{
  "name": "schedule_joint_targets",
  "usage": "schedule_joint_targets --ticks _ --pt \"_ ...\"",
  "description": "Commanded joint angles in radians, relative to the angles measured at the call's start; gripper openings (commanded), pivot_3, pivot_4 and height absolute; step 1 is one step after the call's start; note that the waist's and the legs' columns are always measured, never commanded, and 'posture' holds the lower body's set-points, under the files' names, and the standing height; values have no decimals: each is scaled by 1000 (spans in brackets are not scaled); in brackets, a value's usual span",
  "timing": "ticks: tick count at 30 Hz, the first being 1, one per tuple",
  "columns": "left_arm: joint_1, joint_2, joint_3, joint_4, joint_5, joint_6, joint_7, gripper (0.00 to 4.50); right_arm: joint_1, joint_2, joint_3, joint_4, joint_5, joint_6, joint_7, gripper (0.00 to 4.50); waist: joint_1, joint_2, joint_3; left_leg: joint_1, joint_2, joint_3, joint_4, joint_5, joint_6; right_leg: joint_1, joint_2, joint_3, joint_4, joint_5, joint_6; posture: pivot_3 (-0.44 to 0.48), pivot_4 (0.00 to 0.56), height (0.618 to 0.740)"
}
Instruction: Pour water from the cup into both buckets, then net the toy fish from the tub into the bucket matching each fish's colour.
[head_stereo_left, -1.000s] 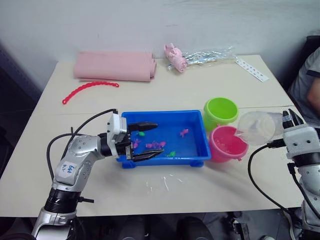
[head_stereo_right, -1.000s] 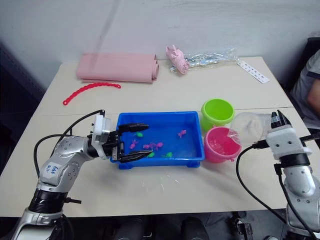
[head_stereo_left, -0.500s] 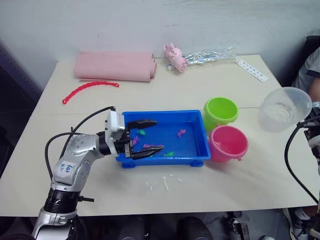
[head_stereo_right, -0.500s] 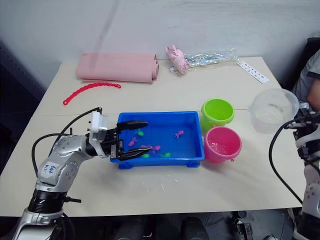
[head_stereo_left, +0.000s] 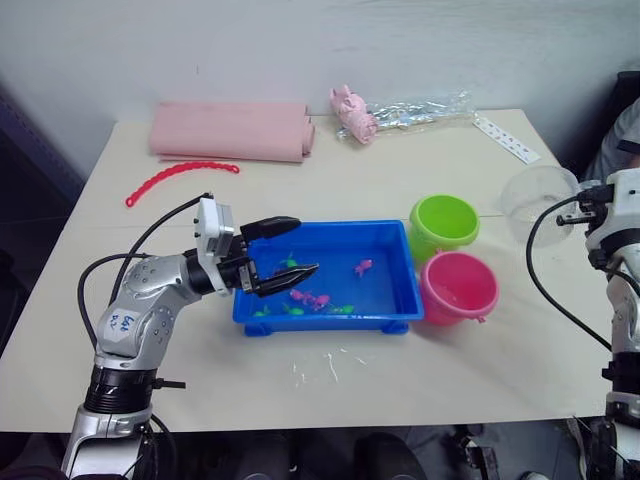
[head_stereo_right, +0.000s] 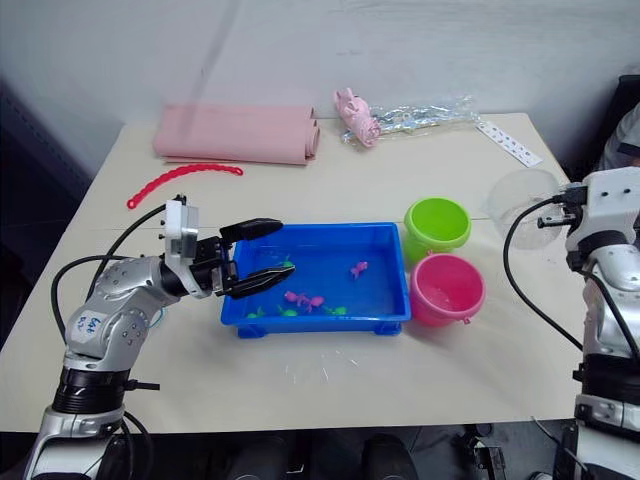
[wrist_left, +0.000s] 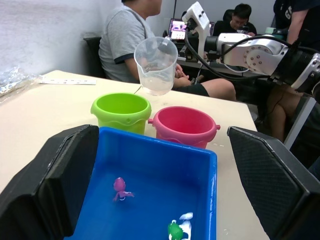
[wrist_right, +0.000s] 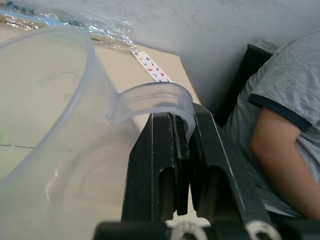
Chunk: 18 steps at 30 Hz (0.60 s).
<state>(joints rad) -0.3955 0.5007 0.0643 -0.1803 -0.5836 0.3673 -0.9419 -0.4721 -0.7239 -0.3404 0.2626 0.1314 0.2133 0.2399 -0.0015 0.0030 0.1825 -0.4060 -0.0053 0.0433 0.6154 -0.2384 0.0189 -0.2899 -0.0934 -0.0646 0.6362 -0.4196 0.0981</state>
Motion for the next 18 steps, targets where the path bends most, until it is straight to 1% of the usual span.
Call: schedule_joint_targets --ticks 1,5,8,18 --pt "17 12 19 -26 14 -33 6 4500 -57 -33 36 42 -87 -102 -39 60 -1 0 0 0 0 0 0 0 0 0 0 0 0 0 0 0 150 740" --pt "25 9 16 -35 16 -47 5 4500 -114 -66 113 123 -192 -205 -54 60 0 0 2 0 0 0 0 0 0 0 0 0 0 0 0 0 150 740" --pt "40 7 15 -52 -4 -17 15 4500 -144 -75 161 155 -241 -265 -50 60 -1 0 2 0 0 0 0 0 0 0 0 0 0 0 0 0 150 740" --pt "42 6 15 -48 20 -42 33 4500 -185 -89 215 216 -328 -375 -71 60 -1 -1 3 0 0 0 0 0 0 0 0 0 0 0 0 0 150 740"
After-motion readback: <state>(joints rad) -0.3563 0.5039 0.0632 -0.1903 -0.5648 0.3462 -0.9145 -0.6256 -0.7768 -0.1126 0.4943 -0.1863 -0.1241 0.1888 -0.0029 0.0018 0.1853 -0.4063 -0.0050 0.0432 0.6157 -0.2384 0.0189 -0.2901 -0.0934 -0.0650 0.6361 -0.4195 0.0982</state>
